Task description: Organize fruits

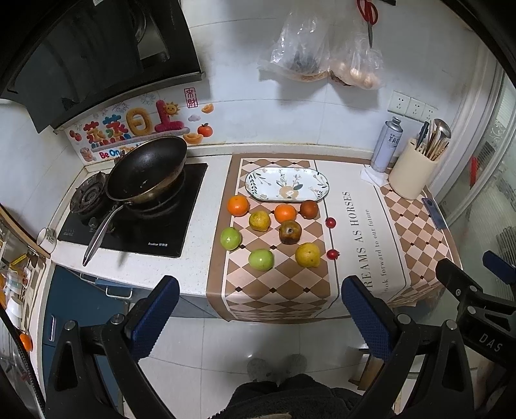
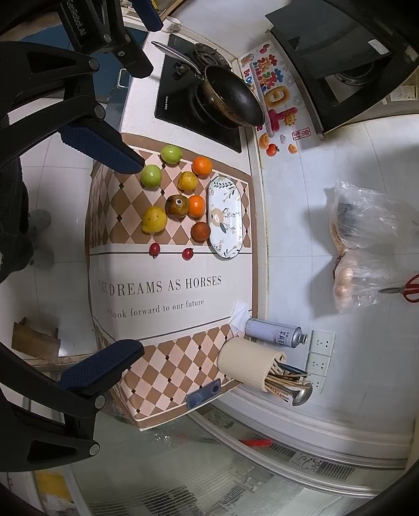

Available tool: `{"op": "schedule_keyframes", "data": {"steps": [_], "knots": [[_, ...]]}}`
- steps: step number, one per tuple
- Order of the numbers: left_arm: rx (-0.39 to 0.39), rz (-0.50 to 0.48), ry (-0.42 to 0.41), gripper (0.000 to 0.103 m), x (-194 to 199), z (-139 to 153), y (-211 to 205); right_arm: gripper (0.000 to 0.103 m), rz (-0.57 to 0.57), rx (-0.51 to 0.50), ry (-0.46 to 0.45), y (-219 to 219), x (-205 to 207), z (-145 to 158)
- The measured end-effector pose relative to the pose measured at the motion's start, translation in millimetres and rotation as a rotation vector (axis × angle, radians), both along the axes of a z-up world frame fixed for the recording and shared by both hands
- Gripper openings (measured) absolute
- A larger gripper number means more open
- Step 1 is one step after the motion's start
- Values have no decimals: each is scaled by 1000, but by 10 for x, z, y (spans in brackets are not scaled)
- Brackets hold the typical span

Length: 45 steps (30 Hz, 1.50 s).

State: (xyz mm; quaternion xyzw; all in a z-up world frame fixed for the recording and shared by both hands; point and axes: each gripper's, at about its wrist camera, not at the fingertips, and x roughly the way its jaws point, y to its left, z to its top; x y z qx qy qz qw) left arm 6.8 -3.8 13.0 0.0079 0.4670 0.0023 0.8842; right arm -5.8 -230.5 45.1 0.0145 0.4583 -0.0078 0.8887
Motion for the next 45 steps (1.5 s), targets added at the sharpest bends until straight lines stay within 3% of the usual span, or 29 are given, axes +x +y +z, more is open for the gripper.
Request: {"op": "schedule_keyframes", "data": {"steps": [45], "knots": [[6,1,-22,103,-24,87,-86,103,-6,23,-12,16,43,97]]}}
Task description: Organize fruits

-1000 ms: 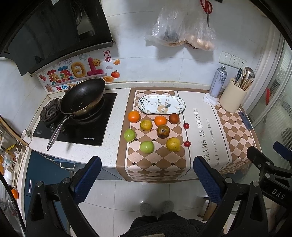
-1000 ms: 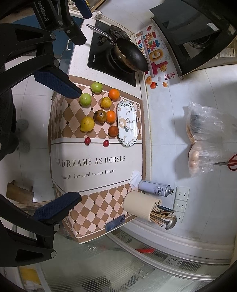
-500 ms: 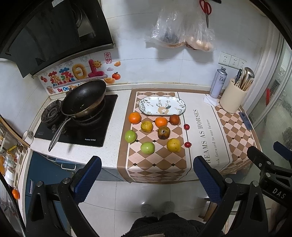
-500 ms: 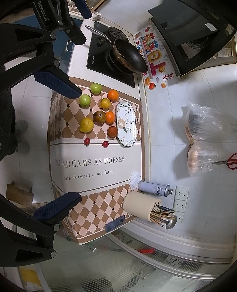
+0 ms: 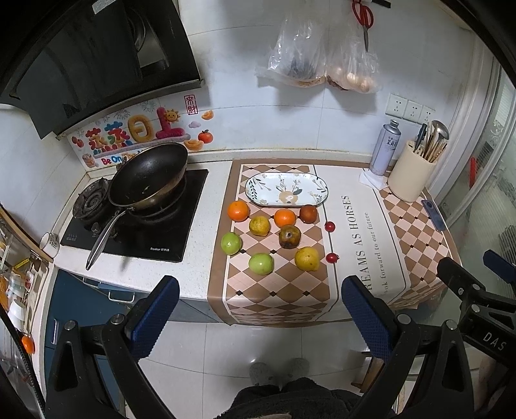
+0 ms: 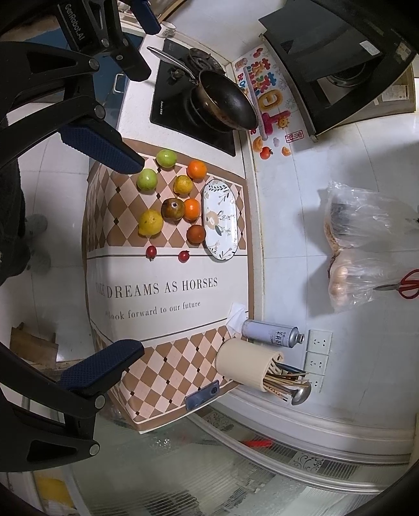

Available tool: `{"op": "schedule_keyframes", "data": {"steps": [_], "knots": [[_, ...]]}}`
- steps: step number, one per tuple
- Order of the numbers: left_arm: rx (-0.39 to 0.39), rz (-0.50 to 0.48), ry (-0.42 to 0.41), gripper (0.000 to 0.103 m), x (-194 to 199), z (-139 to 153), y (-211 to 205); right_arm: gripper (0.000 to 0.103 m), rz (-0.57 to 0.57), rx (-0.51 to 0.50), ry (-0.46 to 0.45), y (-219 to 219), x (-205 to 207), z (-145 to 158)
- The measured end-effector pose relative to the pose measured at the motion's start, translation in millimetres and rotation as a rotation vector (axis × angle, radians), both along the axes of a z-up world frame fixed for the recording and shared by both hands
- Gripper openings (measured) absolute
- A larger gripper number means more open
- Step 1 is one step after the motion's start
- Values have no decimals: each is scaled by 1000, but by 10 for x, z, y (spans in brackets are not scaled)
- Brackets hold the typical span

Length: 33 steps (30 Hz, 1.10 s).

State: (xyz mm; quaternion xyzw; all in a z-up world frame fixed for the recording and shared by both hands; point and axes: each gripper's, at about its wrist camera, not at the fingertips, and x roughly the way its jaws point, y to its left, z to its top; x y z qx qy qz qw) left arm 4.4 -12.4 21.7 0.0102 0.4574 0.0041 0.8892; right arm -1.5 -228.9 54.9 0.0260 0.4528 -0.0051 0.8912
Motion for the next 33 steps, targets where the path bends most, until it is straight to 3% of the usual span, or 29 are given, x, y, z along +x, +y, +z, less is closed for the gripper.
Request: {"op": "schedule_keyframes", "data": {"steps": [8,13,21,27,31,33], "knots": [[-8,0,-6,103,74,56,79,103,-11,0,-15,77,15,24],[-10,16,-50,103,186,35,222,103,-37,50,-11,164,107,-60],[35,83,-123,103,490,-215,619,103,-97,161,42,238,382,-553],[56,177,-41,103,932,-638,939,103,-96,179,166,321,873,-1237],[48,200,101,103,1291,-1133,1030,103,-67,199,273,328,1350,-1854],[26,197,209,103,1495,-1482,1026,103,-43,204,327,358,1607,-2197]]}}
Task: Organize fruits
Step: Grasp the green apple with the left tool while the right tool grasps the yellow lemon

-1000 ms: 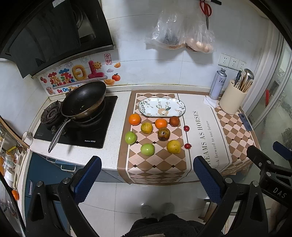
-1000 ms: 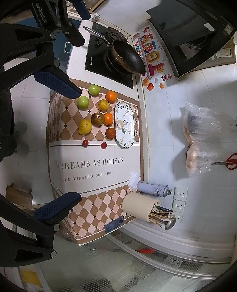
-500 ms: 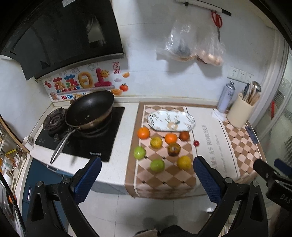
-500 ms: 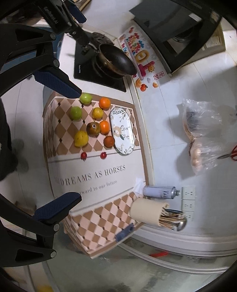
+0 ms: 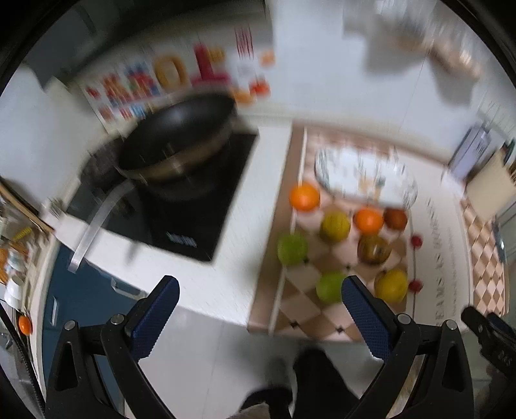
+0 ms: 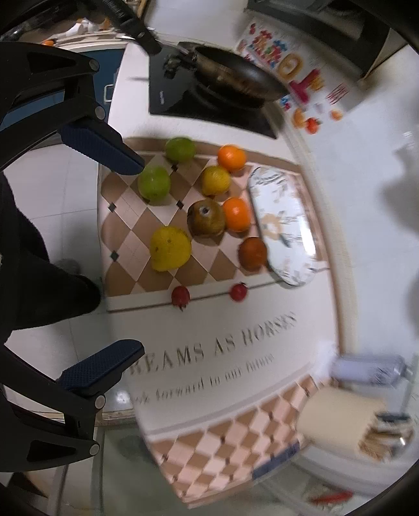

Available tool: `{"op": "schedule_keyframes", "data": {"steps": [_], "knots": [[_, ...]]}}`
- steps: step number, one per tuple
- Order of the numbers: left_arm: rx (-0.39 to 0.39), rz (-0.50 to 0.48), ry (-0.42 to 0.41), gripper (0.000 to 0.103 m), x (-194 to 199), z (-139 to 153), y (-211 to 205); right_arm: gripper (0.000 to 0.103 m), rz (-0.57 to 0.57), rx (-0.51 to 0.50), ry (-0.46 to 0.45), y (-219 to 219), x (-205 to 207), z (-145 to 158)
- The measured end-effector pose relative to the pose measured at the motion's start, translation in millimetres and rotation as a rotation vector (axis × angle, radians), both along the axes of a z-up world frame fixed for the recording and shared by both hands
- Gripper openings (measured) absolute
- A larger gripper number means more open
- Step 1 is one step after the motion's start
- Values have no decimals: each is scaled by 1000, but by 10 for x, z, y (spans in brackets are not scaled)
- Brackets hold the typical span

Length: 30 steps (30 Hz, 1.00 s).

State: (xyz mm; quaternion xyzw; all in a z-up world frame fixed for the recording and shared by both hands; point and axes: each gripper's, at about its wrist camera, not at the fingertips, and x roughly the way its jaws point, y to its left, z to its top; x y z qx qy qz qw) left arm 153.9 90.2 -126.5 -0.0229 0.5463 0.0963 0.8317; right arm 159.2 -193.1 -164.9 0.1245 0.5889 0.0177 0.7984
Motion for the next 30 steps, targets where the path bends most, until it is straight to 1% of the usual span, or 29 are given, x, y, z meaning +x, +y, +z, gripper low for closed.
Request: {"op": "schedule_keyframes", "data": {"steps": [1,2,4,5,8,10,11,12,13,14,15,18,22,23,24,25,26,28,29,30], "knots": [[-10,0,40,103,68,-137,-13,103,13,3,21,15,101,-126],[-20,0,87,103,134,-288,-43,103,29,9,48,39,232,-315],[-67,-1,193,103,295,-644,-109,102,52,10,95,78,410,-603],[-91,-2,241,102,375,-823,-141,100,65,14,125,100,492,-754],[-111,-3,342,101,533,-1188,-247,97,98,48,215,197,710,-1222],[-139,-4,393,101,619,-1356,-306,91,115,71,256,267,786,-1446],[-159,-2,414,101,648,-1424,-332,84,128,80,283,315,813,-1562],[-170,-3,428,101,684,-1474,-355,75,135,85,297,339,830,-1630],[-191,-8,440,101,709,-1519,-391,71,148,97,313,365,843,-1709],[-205,-17,448,101,728,-1555,-431,70,155,129,321,374,847,-1756],[-207,-26,455,101,743,-1580,-467,69,155,134,323,375,846,-1765],[-211,-69,473,101,758,-1648,-604,69,170,85,326,352,831,-1751],[-209,-117,502,101,730,-1775,-802,69,183,86,343,285,779,-1706],[-203,-129,506,99,724,-1807,-849,69,185,89,344,280,771,-1706],[-197,-141,509,94,718,-1841,-893,69,187,89,343,278,769,-1711],[-194,-146,514,85,733,-1873,-927,69,188,91,347,183,772,-1665],[-189,-154,524,79,732,-1913,-958,69,189,92,346,176,774,-1662],[-176,-172,535,72,737,-1996,-1027,69,193,89,343,161,766,-1651],[-168,-181,538,63,718,-2028,-1057,69,194,87,342,157,767,-1644],[-161,-184,541,61,724,-2064,-1071,69,196,84,341,160,769,-1642]]}}
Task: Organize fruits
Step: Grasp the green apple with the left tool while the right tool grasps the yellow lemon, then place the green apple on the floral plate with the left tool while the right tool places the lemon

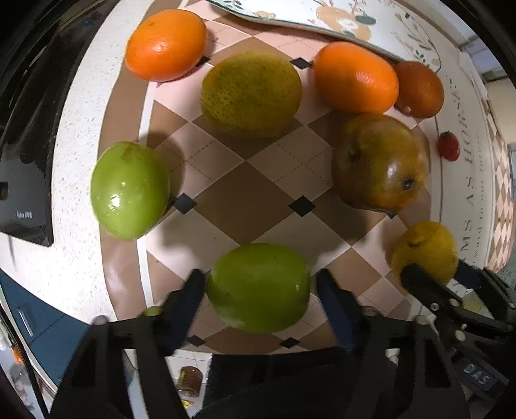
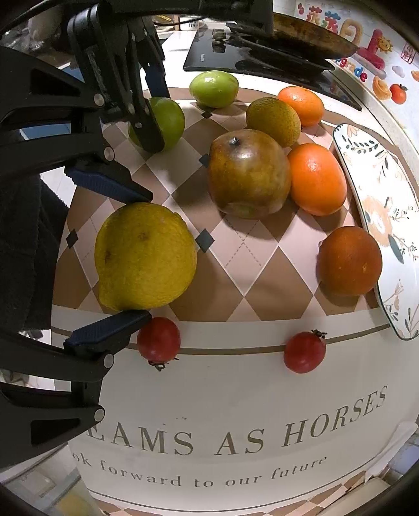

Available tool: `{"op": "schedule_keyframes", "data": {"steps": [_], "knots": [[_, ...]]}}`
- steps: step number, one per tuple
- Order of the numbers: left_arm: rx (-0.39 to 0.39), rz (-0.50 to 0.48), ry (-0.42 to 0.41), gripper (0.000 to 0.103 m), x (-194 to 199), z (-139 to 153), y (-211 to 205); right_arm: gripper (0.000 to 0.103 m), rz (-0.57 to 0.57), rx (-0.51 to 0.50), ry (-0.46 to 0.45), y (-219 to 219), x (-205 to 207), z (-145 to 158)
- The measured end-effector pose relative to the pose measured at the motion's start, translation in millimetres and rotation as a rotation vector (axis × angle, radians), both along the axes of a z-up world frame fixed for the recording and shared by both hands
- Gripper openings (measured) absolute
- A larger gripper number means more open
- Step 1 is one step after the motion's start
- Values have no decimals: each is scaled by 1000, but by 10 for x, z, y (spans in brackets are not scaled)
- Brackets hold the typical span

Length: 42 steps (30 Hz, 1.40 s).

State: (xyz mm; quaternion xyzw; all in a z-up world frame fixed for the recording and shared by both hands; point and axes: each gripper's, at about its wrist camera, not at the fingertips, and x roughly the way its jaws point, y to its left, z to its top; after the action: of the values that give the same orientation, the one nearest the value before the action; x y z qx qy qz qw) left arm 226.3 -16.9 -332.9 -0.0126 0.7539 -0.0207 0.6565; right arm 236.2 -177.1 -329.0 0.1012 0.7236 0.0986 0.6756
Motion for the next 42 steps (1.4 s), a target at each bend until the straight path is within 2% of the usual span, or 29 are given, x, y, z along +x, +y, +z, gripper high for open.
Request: {"op": "schedule_keyframes", "data": {"steps": [5,11,15,18,22,25,27,30,34,39,42], "knots": [[-9,7,-17,59,-97,-77,-70,68,0,3,-15,37,20,-3],[-9,5,-50,59,-44,86,-77,68,-22,4,-24,-13,-2,45],[-46,-9,-116,59,28,494,-90,68,-58,49,-45,-112,24,247],[-84,-19,-180,59,151,861,-163,68,-95,104,-105,-237,174,586],[-142,-20,-261,59,578,1313,-221,68,-110,119,-206,-351,579,967],[-153,-17,-303,59,1055,1422,-213,68,-118,93,-271,-384,1060,1086],[-143,-5,-316,59,1447,1419,-80,68,-121,67,-292,-387,1420,1057],[-94,2,-310,59,1932,1248,-87,68,-122,30,-295,-314,1918,922],[-71,29,-229,59,2525,862,-27,68,-97,-11,-229,-179,2413,596],[-103,76,-96,59,2878,413,53,68,-51,-57,-145,-108,2745,226],[-99,70,-43,59,2972,219,65,68,-29,-70,-125,-91,2835,120]]}}
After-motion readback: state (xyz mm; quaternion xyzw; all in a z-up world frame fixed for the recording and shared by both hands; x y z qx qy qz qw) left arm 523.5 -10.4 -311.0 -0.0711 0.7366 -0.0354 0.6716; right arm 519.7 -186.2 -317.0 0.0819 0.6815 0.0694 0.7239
